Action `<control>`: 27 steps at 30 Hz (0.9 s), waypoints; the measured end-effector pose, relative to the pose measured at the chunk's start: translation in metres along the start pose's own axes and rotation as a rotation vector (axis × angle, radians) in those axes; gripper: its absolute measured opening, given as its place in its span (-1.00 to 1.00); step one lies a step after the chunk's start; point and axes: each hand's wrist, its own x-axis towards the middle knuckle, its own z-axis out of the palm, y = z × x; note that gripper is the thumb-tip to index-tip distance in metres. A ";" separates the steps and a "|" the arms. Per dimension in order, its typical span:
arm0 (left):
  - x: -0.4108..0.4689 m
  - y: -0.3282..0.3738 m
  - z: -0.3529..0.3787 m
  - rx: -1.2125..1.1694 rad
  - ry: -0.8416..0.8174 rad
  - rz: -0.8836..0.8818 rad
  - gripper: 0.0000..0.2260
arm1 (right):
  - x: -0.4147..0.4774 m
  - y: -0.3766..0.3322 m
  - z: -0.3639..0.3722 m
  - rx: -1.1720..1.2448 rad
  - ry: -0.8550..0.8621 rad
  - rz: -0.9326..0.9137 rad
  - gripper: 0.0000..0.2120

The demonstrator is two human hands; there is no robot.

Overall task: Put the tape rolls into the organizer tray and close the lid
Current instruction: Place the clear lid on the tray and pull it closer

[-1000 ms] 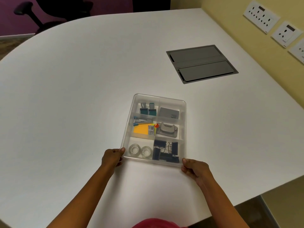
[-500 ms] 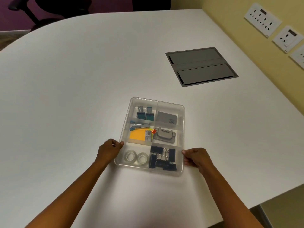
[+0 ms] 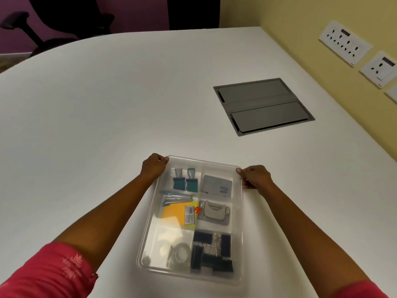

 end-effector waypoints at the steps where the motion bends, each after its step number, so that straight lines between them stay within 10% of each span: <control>1: 0.007 0.003 0.000 0.003 -0.011 0.007 -0.64 | 0.007 -0.004 0.001 -0.002 -0.004 -0.016 -0.73; 27: 0.049 0.017 -0.018 0.286 -0.347 0.021 -0.57 | 0.042 -0.024 0.010 -0.242 -0.259 0.047 -0.69</control>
